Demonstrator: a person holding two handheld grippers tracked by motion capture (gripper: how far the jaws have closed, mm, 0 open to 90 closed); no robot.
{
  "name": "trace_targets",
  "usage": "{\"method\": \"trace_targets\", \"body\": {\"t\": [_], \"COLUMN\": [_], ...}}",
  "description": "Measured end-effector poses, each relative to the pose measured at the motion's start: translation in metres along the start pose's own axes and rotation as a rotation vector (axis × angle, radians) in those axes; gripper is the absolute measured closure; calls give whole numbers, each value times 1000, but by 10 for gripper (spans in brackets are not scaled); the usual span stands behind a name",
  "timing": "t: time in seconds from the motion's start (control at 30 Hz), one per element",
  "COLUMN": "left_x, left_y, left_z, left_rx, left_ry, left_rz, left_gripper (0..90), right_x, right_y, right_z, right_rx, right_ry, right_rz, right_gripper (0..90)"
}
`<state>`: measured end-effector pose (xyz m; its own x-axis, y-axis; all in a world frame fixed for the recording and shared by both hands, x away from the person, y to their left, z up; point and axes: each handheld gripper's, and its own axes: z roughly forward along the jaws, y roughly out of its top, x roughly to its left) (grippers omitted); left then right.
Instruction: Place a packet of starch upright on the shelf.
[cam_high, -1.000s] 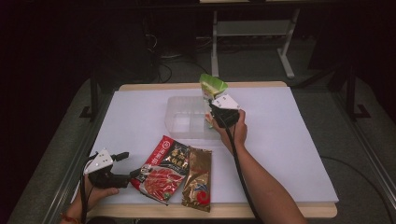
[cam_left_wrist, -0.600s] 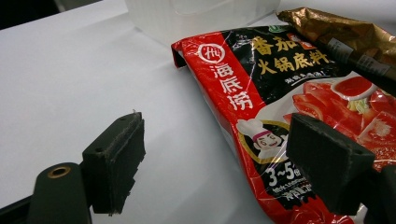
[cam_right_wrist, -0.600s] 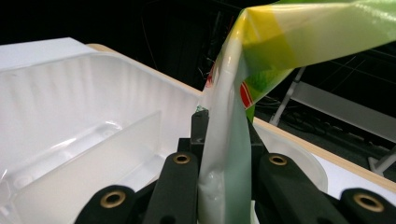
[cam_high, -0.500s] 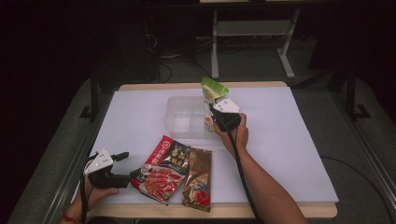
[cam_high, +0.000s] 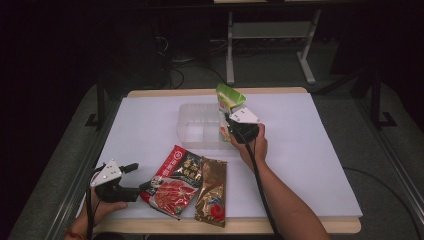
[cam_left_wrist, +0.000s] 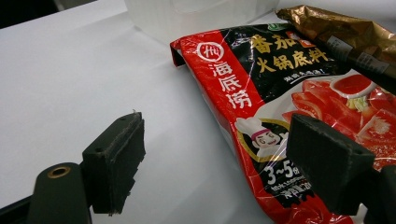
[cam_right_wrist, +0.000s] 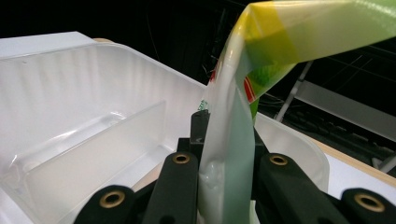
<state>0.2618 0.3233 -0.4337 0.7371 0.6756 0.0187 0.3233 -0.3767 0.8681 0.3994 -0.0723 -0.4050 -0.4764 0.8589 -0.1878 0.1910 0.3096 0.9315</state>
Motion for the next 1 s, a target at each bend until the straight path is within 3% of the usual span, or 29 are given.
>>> {"method": "trace_targets", "body": {"t": [0.27,0.43,0.6,1.0], "left_x": [0,0,0,0], "left_y": [0,0,0,0], "left_z": [0,0,0,-1], "left_rx": [0,1,2,1], "left_ry": [1,3,3,6], "left_rz": [1,2,2,5], "left_gripper": [190,190,190,190], "right_x": [-1,-2,-4,-6], "right_y": [-2,-3,-4,-12], "right_z": [-5,-9,-9,-11], "right_rx": [20,42,51,50], "right_ry": [22,59,80,77], "right_rz": [-13,-57,-51,-37], "right_gripper": [795,810,815,817]}}
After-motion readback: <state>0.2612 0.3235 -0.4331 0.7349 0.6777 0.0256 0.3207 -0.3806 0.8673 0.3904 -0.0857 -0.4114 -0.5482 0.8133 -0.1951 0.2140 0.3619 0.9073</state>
